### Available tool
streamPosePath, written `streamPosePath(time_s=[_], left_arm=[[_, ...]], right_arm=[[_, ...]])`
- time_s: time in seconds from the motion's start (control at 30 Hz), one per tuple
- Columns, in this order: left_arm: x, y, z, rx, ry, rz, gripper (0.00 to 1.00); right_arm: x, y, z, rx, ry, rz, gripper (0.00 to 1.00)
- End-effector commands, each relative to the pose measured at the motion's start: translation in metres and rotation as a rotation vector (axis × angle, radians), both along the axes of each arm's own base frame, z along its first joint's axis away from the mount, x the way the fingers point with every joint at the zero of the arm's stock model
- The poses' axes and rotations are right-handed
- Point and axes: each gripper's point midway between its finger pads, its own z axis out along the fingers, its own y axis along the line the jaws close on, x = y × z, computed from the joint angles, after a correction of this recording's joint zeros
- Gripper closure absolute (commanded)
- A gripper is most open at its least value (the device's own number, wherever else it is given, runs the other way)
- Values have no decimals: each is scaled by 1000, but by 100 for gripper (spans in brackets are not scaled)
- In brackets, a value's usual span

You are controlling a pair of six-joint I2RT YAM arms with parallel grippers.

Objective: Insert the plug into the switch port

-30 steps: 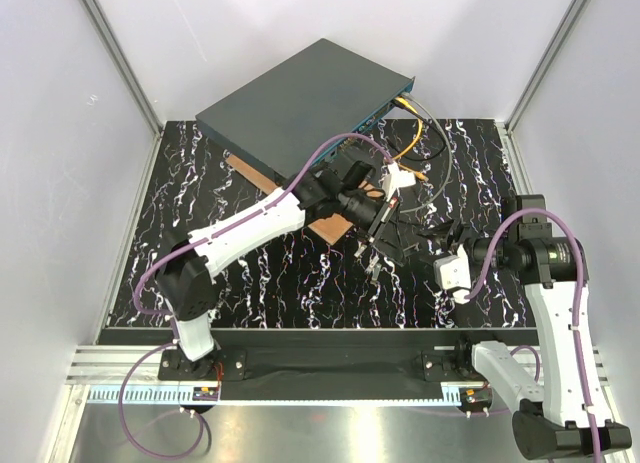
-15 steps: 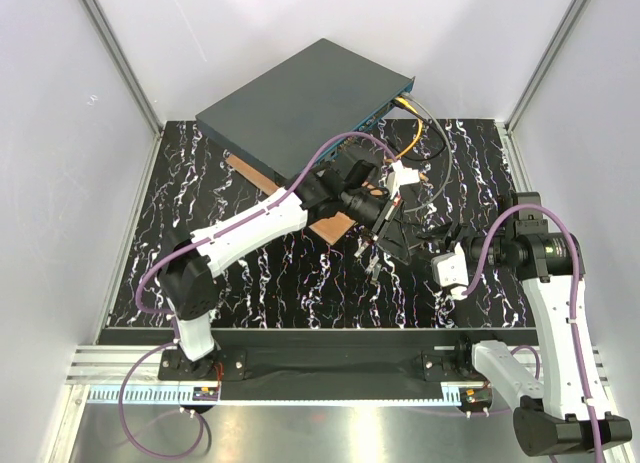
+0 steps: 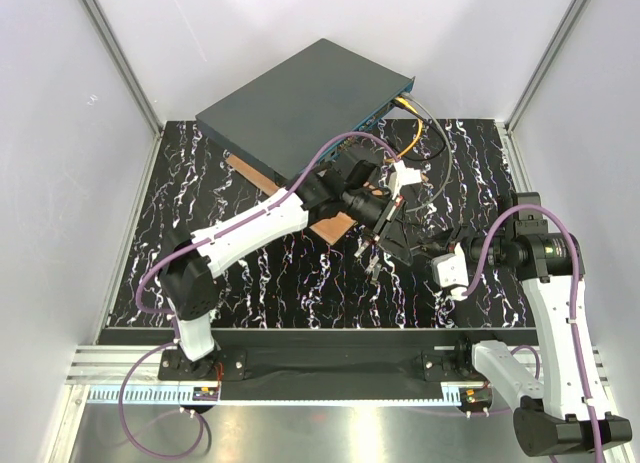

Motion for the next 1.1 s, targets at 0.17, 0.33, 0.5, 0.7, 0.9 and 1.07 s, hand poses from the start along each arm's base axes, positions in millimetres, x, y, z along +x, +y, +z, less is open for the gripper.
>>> streamPosePath(time_s=[0.17, 0.33, 0.5, 0.7, 0.9, 1.07], left_arm=[[4, -2, 40, -139, -167, -25, 57], [29, 16, 67, -184, -313, 24, 32], [74, 57, 110, -199, -493, 173, 23], [124, 111, 162, -216, -725, 443, 20], [169, 188, 190, -76, -982, 783, 21], [208, 245, 173, 133, -988, 1003, 23]], right_arm=[[-35, 1, -13, -36, 33, 96, 97], [-28, 0, -10, -11, 66, 19, 100], [5, -3, 9, 106, 205, -206, 100], [65, -4, 45, 302, 530, -528, 100], [128, 5, 56, 329, 735, -808, 100], [170, 26, 46, 311, 706, -927, 100]])
